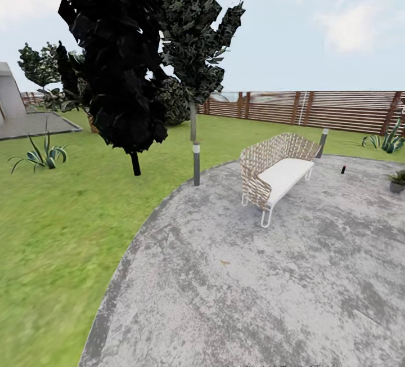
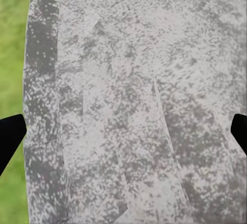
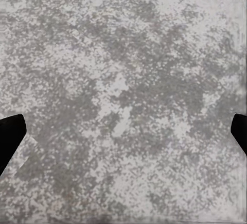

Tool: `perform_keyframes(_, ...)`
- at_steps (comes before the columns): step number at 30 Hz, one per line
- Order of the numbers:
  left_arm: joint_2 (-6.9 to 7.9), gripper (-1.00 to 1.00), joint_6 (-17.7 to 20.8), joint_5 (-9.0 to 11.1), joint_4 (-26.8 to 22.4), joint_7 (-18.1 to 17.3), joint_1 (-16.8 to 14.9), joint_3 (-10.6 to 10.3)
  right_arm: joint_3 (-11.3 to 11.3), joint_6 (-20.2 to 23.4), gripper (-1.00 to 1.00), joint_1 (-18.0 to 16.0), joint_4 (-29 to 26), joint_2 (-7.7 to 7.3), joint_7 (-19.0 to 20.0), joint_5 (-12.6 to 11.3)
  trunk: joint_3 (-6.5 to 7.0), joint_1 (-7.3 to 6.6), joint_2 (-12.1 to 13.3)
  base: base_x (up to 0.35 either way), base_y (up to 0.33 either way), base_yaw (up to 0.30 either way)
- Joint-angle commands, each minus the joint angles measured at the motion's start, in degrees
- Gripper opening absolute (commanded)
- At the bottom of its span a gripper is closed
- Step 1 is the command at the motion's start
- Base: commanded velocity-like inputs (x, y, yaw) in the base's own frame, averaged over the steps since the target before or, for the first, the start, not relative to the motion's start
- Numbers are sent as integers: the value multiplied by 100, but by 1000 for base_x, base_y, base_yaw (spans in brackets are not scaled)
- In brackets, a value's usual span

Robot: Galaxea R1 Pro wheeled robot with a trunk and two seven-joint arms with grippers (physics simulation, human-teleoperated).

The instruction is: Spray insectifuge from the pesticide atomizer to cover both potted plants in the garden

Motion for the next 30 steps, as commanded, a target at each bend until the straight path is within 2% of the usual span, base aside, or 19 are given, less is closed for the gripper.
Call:
perform_keyframes(1, -2, 100, -17, 0, 0, 2, -1, 13, -6, -21, 100, -6, 10, 1, 3, 3, -6, -1, -3, 0, -270, -300)
perform_keyframes(16, -2, 100, -25, -19, 38, 2, -1, -1, -9, -21, 100, -6, 14, 1, 3, -6, -6, -1, -3, 11, -271, -300)
perform_keyframes(30, -11, 100, -26, -35, 167, 2, -1, -23, -9, -21, 100, -6, 21, 1, 3, -14, -6, -1, -3, 154, -262, -300)
